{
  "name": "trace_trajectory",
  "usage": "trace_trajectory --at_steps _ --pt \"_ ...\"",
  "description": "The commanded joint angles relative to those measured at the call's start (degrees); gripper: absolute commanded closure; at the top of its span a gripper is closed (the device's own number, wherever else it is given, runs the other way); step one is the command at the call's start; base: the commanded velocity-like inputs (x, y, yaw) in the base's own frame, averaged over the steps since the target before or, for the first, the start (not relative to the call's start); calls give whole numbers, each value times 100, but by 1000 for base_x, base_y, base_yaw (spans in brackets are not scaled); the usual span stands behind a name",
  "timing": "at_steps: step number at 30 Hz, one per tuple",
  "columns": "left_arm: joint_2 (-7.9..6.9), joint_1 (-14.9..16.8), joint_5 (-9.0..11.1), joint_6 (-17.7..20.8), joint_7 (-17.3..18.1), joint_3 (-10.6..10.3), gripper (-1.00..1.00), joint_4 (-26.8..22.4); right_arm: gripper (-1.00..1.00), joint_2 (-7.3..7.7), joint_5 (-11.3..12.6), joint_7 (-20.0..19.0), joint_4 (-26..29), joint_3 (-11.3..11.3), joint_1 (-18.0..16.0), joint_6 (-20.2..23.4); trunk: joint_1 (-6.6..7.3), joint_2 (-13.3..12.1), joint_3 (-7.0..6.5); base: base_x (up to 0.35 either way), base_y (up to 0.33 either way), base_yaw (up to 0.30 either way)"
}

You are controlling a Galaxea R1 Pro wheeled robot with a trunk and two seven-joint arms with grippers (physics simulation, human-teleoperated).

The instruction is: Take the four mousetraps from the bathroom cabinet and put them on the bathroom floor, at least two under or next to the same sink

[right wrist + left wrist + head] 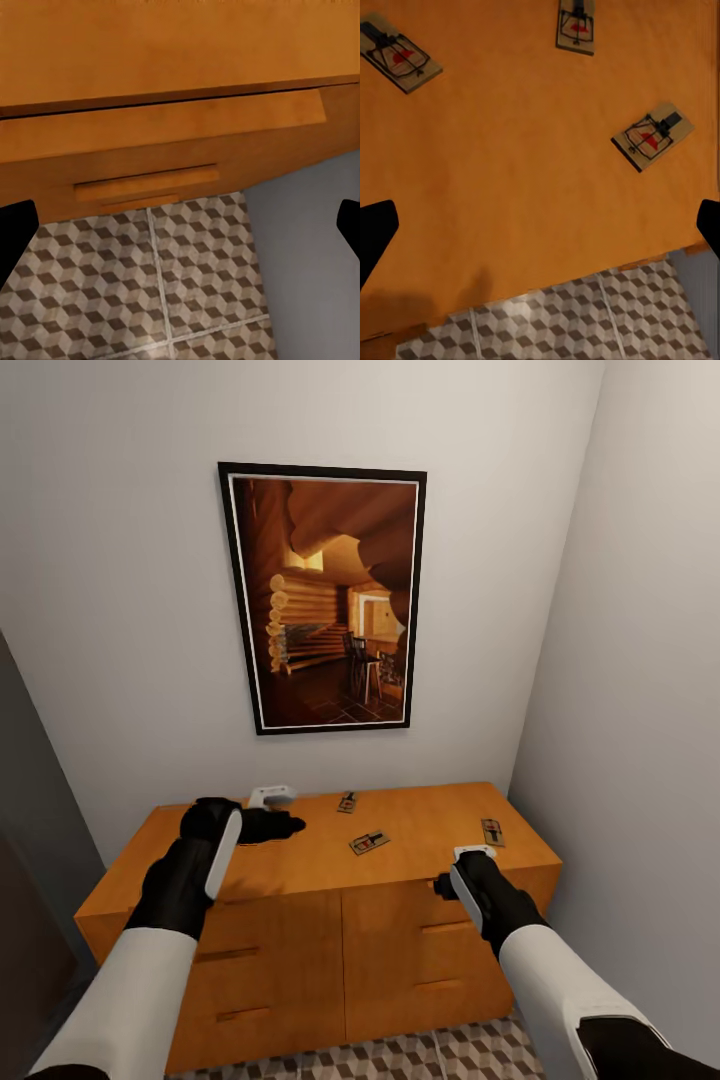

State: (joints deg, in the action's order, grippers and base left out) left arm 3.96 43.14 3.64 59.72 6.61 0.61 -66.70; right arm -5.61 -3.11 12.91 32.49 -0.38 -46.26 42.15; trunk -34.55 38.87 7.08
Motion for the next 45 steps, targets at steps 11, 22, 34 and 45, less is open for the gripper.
trace_trajectory --at_steps 11,22,34,45 --pt "38 662 30 28 -17 1 -100 1051 -100 -17 -26 5 -107 3 -217 -51 -2 9 11 0 0 0" --pt "-59 1201 -67 -95 -61 8 -100 3007 -100 -26 -5 286 -935 -2 -692 -860 -2 9 11 0 0 0" --pt "-321 1344 -135 -563 -103 8 -100 3937 -100 -90 -15 541 -926 2 -820 -1137 -2 9 11 0 0 0" --pt "-388 1350 -144 -614 -94 17 -100 3994 -100 -115 22 806 -1547 -9 -1368 -1539 -2 9 11 0 0 0"
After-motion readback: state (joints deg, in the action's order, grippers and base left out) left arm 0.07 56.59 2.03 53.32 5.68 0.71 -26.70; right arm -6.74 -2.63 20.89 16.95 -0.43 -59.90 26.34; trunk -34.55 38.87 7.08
